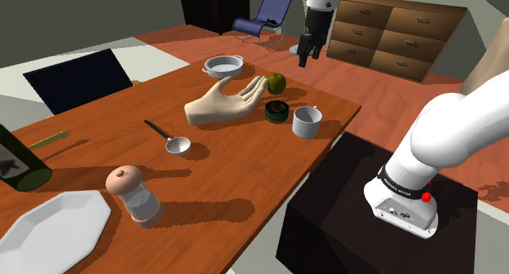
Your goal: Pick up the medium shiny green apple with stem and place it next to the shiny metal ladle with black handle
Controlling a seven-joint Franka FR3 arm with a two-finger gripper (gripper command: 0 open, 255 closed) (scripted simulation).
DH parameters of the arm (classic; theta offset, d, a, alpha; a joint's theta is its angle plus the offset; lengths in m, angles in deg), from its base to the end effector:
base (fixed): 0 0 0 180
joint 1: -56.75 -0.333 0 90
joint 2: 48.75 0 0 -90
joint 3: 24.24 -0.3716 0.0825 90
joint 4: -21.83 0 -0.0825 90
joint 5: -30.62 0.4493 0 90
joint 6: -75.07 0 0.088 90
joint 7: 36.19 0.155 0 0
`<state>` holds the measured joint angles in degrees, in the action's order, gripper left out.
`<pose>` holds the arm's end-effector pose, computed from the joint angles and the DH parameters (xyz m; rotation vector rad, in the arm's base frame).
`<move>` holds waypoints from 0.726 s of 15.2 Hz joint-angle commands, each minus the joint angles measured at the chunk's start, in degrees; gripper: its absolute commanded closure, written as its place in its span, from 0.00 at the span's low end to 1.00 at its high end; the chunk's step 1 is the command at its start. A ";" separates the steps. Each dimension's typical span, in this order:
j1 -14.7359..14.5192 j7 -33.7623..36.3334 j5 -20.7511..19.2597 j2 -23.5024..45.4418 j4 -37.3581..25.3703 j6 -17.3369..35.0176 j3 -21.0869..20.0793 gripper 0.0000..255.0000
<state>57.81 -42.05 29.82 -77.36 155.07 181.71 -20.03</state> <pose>0.4415 -0.0448 0.5126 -3.1224 -0.0350 -0.0560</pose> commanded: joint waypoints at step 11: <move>1.39 -9.36 2.22 25.21 -15.30 10.79 5.59 0.00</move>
<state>58.97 -50.33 31.62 -54.53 141.71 192.02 -14.93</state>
